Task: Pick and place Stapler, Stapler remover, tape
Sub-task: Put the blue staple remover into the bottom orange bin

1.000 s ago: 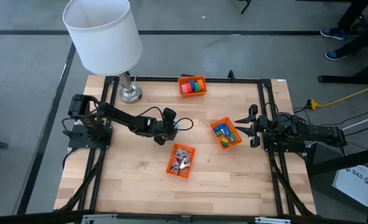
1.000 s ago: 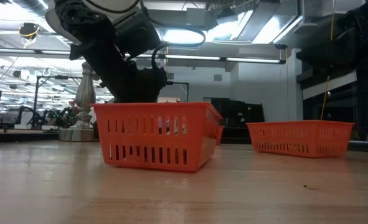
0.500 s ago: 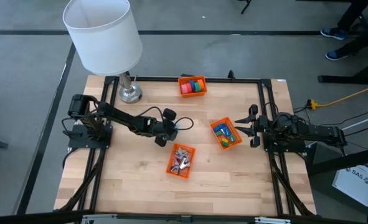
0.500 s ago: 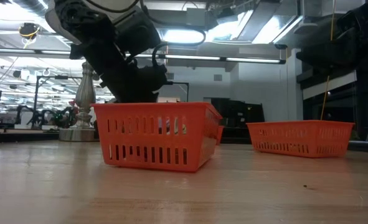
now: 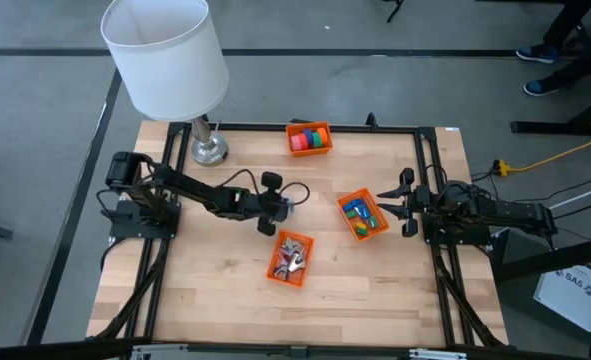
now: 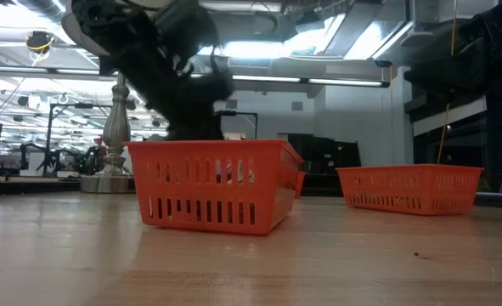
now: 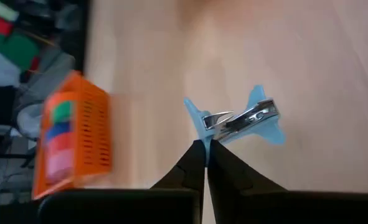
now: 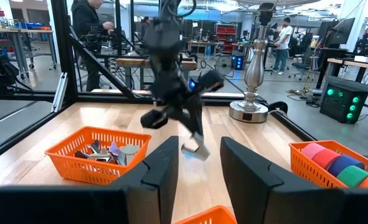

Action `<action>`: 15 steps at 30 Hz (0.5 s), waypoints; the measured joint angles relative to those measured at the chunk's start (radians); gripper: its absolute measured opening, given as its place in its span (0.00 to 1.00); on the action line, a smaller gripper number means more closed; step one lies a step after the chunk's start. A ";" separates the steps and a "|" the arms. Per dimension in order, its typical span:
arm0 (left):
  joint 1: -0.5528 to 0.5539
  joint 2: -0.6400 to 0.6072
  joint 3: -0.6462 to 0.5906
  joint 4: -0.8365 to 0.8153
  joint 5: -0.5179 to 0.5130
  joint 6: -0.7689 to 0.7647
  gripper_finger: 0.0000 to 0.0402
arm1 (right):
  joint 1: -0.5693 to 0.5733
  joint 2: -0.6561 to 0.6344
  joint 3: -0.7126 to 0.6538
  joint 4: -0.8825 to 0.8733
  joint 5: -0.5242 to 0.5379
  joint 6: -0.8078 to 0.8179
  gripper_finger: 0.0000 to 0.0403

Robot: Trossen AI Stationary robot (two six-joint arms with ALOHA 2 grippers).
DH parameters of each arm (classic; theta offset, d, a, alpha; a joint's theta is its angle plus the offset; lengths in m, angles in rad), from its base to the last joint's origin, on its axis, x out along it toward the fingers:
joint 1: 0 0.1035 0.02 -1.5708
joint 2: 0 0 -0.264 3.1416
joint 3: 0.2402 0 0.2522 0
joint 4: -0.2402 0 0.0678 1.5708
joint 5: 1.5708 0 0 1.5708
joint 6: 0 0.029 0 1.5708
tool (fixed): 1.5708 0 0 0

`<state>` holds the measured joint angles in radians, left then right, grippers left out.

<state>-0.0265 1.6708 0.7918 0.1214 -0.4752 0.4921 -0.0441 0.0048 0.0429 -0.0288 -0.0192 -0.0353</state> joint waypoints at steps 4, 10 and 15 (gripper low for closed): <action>0.000 -0.053 0.000 0.062 0.008 -0.045 0.01 | 0.000 0.000 0.000 0.000 0.000 0.000 0.31; -0.020 -0.145 0.000 0.091 0.136 -0.113 0.01 | 0.000 0.000 0.000 0.000 0.000 0.000 0.31; -0.050 -0.196 0.000 0.091 0.295 -0.193 0.01 | 0.000 0.000 0.000 0.000 0.000 0.000 0.31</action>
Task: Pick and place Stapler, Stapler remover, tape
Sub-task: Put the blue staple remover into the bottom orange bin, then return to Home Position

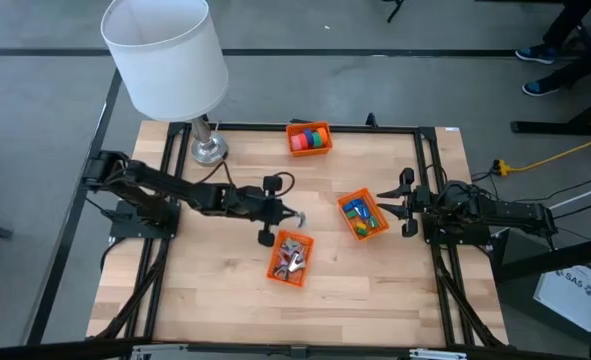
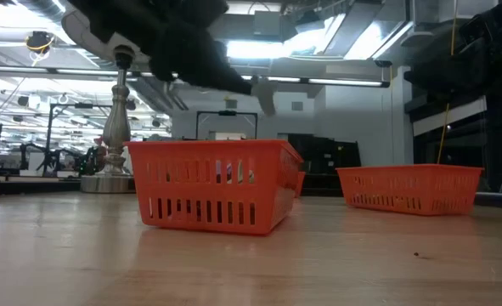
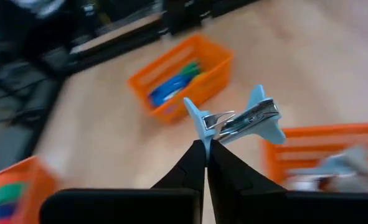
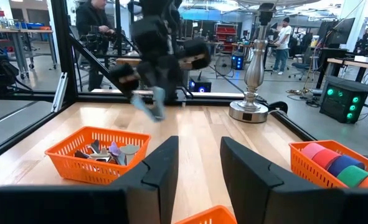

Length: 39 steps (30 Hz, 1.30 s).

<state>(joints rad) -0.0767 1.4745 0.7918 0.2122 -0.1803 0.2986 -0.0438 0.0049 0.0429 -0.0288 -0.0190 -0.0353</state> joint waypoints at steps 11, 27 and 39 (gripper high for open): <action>-0.072 -0.008 0.000 -0.109 0.149 -0.152 0.01 | 0.000 0.000 0.000 0.000 0.000 0.000 0.31; -0.080 -0.007 0.000 -0.134 0.124 -0.209 0.06 | 0.000 0.000 0.000 0.000 0.000 0.000 0.31; -0.080 -0.007 0.000 -0.128 0.069 -0.243 0.15 | 0.000 0.000 0.000 0.000 0.000 0.000 0.31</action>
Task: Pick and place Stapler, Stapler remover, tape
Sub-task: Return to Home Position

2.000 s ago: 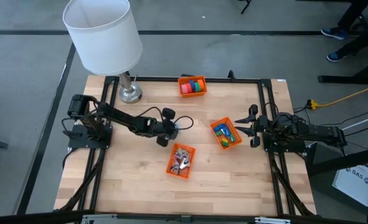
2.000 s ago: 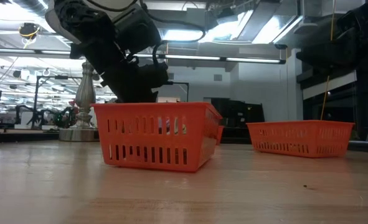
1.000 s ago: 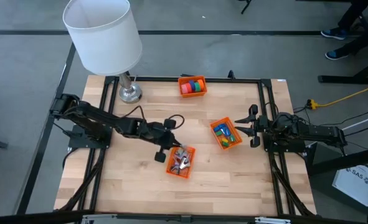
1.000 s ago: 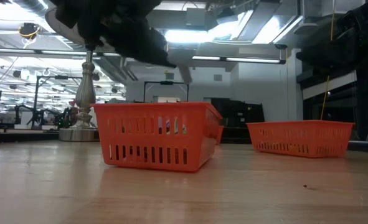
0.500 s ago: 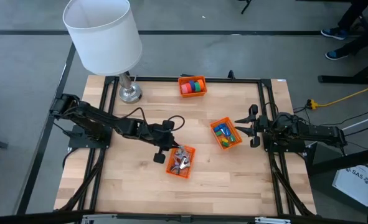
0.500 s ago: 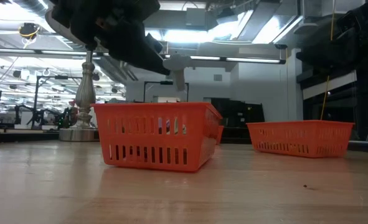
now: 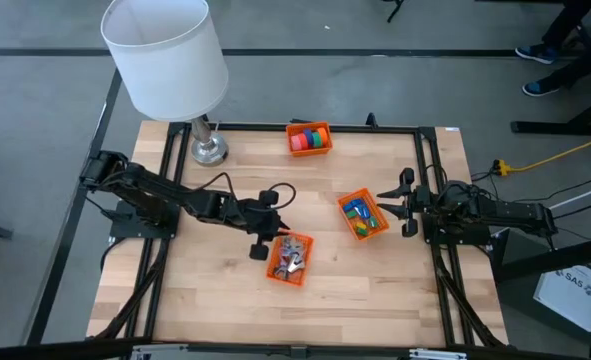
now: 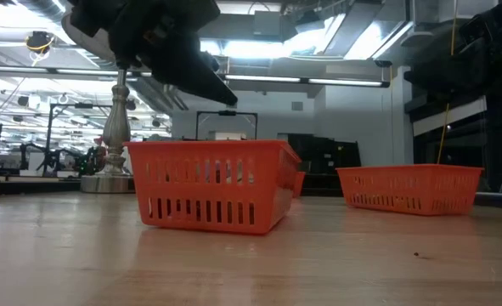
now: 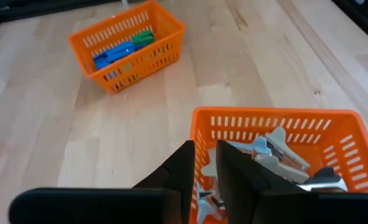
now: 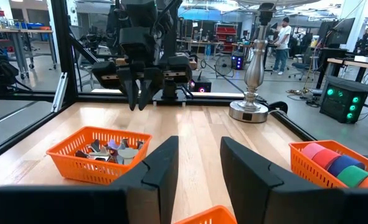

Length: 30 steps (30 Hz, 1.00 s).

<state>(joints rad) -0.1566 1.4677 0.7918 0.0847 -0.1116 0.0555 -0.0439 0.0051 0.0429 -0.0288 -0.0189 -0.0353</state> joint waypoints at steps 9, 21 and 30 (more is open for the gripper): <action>0.000 0.000 0.000 0.017 -0.010 0.009 0.16 | 0.000 0.000 0.000 0.000 0.000 0.000 0.31; 0.045 -0.046 0.000 -0.171 0.121 -0.069 0.15 | 0.000 0.000 0.000 0.000 0.000 0.000 0.31; 0.146 -0.254 -0.008 -0.247 0.125 0.063 0.15 | 0.000 0.000 0.000 0.000 0.000 0.000 0.31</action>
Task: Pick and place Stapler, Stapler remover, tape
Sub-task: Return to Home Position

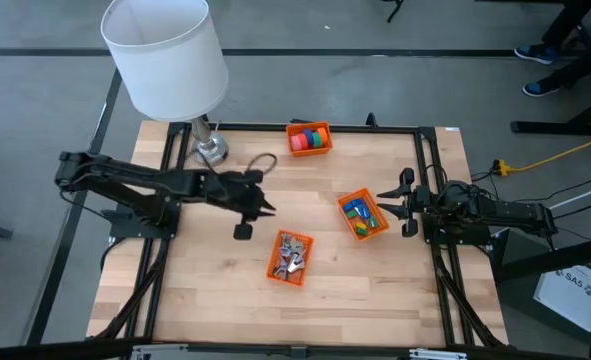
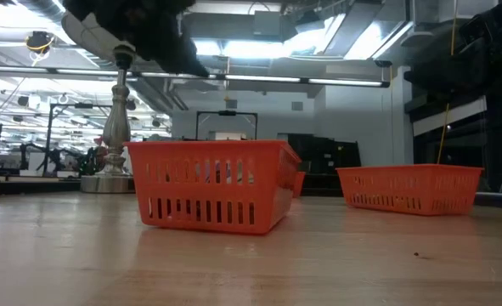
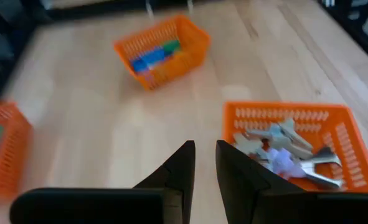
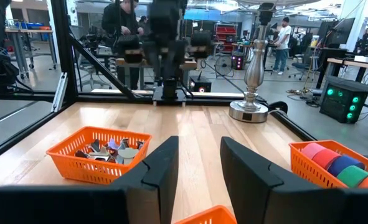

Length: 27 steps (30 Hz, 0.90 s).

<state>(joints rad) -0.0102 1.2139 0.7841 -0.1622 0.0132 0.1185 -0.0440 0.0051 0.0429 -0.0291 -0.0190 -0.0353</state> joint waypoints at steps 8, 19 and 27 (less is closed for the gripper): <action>0.115 -0.204 -0.232 0.236 0.016 0.016 0.15 | 0.000 0.000 0.000 0.001 0.000 0.000 0.31; 0.260 -0.607 -0.468 0.257 0.016 -0.053 0.15 | 0.000 0.000 0.000 0.000 0.000 0.000 0.31; 0.332 -0.846 -0.594 0.210 0.032 -0.084 0.14 | 0.000 0.000 0.000 0.000 0.000 0.000 0.31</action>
<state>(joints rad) 0.3213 0.3677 0.1905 0.0480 0.0454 0.0347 -0.0440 0.0049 0.0429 -0.0288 -0.0193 -0.0353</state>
